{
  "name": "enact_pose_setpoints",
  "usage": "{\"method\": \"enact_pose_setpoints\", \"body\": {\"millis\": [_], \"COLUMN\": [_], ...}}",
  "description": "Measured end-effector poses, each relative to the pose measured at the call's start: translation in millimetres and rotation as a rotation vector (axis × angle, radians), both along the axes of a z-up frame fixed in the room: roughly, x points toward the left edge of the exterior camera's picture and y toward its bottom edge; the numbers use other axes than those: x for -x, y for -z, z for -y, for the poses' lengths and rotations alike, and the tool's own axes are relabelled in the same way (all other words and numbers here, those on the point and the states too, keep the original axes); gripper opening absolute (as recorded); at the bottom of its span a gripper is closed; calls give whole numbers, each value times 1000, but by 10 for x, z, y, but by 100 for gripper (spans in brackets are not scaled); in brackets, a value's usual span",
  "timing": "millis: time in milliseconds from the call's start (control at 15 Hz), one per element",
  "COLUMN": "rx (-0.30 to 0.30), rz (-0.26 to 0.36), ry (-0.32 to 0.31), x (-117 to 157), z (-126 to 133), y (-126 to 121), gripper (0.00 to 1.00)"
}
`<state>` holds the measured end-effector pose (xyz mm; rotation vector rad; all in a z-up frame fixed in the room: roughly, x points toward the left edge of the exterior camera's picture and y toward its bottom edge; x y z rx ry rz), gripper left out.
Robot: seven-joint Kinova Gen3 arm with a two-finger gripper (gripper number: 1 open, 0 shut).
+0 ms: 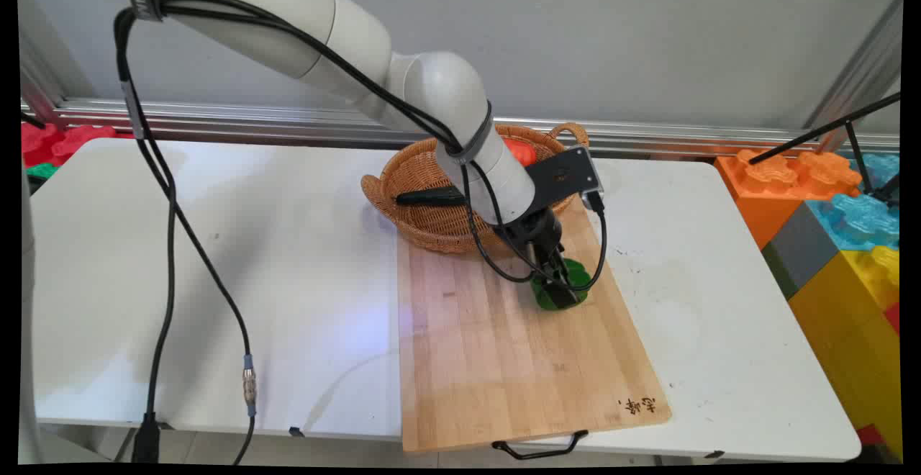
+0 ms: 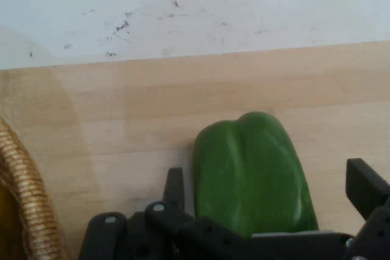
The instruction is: Pick up the potato from the vegetable basket
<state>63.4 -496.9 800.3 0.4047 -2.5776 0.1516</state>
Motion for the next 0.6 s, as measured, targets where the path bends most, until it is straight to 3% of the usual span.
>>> {"method": "enact_pose_setpoints", "body": {"millis": [267,600], "rx": [27,75], "rz": [-20,-9], "ry": [-36,-92], "x": [-58,-330], "z": [13,80], "y": [-283,-679], "gripper": [100,100]}}
